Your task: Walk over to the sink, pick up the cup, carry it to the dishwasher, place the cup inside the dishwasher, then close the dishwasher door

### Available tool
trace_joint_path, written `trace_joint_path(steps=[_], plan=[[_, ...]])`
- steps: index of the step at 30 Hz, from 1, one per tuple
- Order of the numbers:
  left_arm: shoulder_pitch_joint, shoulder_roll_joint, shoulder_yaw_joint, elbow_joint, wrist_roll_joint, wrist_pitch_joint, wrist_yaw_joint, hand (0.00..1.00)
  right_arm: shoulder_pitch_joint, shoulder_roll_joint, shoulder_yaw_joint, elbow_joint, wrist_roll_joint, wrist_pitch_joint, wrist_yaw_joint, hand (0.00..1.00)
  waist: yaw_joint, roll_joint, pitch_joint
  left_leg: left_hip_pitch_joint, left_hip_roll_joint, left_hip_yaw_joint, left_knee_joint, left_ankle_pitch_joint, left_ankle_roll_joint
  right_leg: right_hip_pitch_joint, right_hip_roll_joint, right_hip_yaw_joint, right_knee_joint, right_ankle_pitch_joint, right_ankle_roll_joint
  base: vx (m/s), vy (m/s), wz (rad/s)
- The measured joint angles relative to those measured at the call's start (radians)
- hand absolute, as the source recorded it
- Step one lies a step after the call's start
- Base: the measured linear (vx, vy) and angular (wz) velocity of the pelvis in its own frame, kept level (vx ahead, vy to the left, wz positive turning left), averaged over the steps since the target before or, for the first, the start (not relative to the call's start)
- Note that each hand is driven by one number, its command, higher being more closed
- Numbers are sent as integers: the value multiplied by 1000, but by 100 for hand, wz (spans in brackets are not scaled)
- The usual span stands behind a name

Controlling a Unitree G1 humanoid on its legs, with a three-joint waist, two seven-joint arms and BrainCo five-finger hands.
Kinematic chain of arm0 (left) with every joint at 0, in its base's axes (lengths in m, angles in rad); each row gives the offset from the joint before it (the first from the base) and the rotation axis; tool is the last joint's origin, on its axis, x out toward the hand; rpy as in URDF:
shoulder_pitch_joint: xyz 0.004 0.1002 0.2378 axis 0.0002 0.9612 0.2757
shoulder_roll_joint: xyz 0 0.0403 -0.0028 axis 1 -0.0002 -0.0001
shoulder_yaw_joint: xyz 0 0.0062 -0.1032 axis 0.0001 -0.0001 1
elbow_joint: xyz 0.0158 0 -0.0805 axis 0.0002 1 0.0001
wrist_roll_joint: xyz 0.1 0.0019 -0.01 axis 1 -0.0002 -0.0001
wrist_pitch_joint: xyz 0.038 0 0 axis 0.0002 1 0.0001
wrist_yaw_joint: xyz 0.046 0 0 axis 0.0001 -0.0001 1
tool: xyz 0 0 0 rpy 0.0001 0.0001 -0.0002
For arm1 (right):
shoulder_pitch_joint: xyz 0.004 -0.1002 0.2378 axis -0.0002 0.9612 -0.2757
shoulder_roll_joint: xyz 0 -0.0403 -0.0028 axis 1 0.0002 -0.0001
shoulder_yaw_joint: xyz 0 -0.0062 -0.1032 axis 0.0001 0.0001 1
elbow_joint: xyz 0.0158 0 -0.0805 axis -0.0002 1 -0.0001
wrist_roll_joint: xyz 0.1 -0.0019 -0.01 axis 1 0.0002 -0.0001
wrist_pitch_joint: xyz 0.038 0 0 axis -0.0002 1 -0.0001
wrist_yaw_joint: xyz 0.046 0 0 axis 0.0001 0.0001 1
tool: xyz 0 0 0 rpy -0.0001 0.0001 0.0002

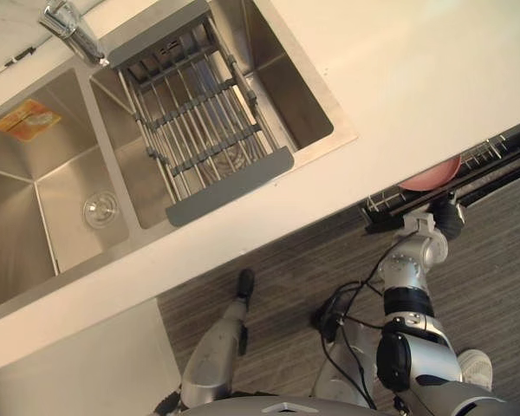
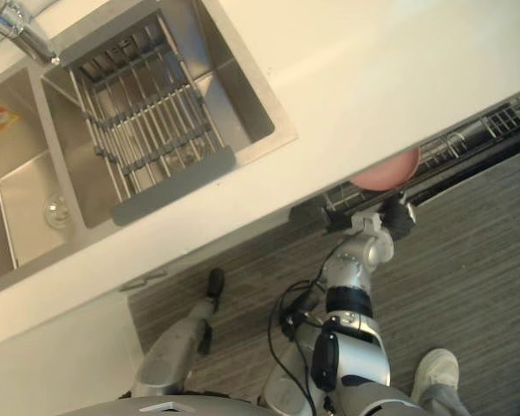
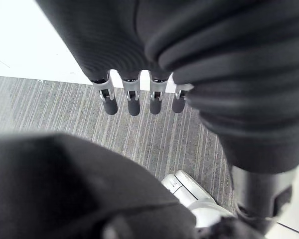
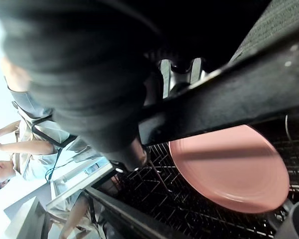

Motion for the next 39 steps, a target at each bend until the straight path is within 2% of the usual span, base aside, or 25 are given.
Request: trace_joint_path(steps=[3, 6, 8, 10, 11, 12, 14, 15, 18, 23, 27, 30, 31, 32, 33, 34, 35, 37, 38, 39], plan=[[-5, 0, 8, -5, 0, -8, -10, 0, -9, 3, 1, -56, 38, 1, 44, 100, 13, 1, 2, -18, 0, -2, -2, 5, -2, -18, -1, 12, 13, -3, -2, -45, -9, 5], [-13, -6, 39, -7, 0, -16, -11, 0, -16, 6, 12, -88, 123, -4, 127, 100, 23, 0, 6, -23, 3, 0, -3, 5, -6, -25, -7, 13, 33, -15, -4, -46, -26, 5], [-14, -6, 41, -11, 0, -17, -11, 0, -16, 26, 17, -139, 201, -17, 197, 100, 23, 0, 7, -26, 6, 16, -3, 5, -2, -33, -12, 15, 49, -25, -6, -20, -28, 2], [-17, -8, 63, -12, 1, -17, -18, 0, -21, 40, 39, -300, 296, -40, 339, 100, 16, -5, 12, -34, 10, 33, -3, 9, -5, -56, -14, 31, 63, -30, -10, -14, -24, -9], [-18, -9, 76, -12, 1, -17, -20, 0, -23, 43, 39, -324, 327, -41, 360, 100, 13, -9, 14, -33, 11, 36, -3, 10, -6, -59, -15, 35, 67, -32, -12, -18, -34, -18], [-23, -6, 105, -14, 1, -17, -31, 0, -22, 54, 42, -326, 413, -1, 447, 100, 8, -23, 23, -28, 14, 49, -3, 11, -8, -70, -13, 52, 79, -38, -15, -15, -36, -17], [-30, -8, 119, -14, 1, -17, -33, 0, -22, 65, 44, -332, 463, 25, 490, 100, 6, -24, 24, -29, 16, 51, -3, 11, -9, -74, -12, 54, 82, -41, -18, -9, -35, -10], [-38, -7, 125, -16, 1, -18, -36, 0, -20, 79, 47, -334, 515, 47, 537, 100, 5, -25, 24, -30, 19, 59, -4, 11, -10, -77, -11, 56, 85, -43, -20, -3, -26, -4], [-39, -8, 132, -17, 1, -21, -40, 0, -14, 81, 50, -326, 526, 69, 567, 100, 0, -27, 25, -29, 26, 81, -5, 14, -13, -77, -9, 56, 85, -43, -21, 0, -8, -1], [-40, -14, 159, -15, 2, -48, -39, 0, -15, 81, 50, -172, 526, 112, 650, 100, 0, -37, 27, -17, 31, 81, -4, 14, -13, -64, -3, 50, 67, -41, -21, 0, 0, 0], [-42, -12, 159, -11, 18, -54, -39, 0, -9, 101, 56, -145, 520, 113, 675, 100, -1, -40, 26, 3, 49, 87, -4, 7, -21, -27, 20, 36, 35, -35, -21, 20, -5, -2], [-40, -6, 159, -10, 20, -54, -39, 0, 54, 99, 132, -146, 381, 104, 634, 100, -2, -53, 20, 34, 62, 105, -3, 5, -19, 1, 37, 40, 22, -35, -22, 44, -23, -14], [-40, -2, 159, -4, 20, -54, -38, 0, 88, 103, 179, -146, 291, 102, 593, 0, -5, -62, 13, 51, 69, 112, -3, -1, -22, 18, 48, 43, 12, -34, -22, 54, -36, -27], [-40, 5, 156, 1, 20, -54, -35, 0, 135, 111, 230, -146, 189, 103, 546, 0, -4, -73, -6, 66, 79, 122, 3, -11, -26, 31, 63, 49, -3, -33, -22, 65, -38, -28], [-40, 8, 156, 1, 20, -54, -33, 0, 162, 115, 253, -146, 147, 102, 525, 0, -2, -79, -19, 72, 84, 128, 7, -17, -28, 39, 71, 52, -11, -30, -23, 98, -31, -28], [-40, 13, 152, 4, 21, -54, -28, 0, 222, 123, 294, -145, 56, 104, 477, 0, -2, -86, -41, 90, 94, 133, 24, -34, -31, 71, 90, 52, -37, -25, -21, 101, -17, -21], [-39, 15, 151, 8, 22, -57, -28, 0, 256, 131, 310, -143, 18, 104, 460, 0, -3, -90, -53, 101, 98, 136, 30, -42, -31, 89, 97, 53, -50, -22, -19, 131, -5, -24], [-32, 22, 114, 26, 20, -96, -7, 0, 381, 150, 349, -100, -107, 107, 412, 0, -6, -104, -112, 146, 113, 160, 52, -79, -31, 153, 136, 67, -120, 0, -10, 121, 23, -35], [-30, 25, 104, 26, 21, -104, -4, 0, 408, 149, 357, -83, -125, 108, 404, 0, -8, -106, -124, 157, 115, 168, 58, -90, -32, 169, 148, 74, -145, 9, -8, 113, 56, -70], [-28, 35, 80, 25, 18, -108, 12, 0, 481, 151, 368, -30, -166, 119, 391, 0, -15, -117, -150, 192, 127, 203, 75, -118, -30, 213, 184, 105, -220, 48, -4, 80, 53, -68]])
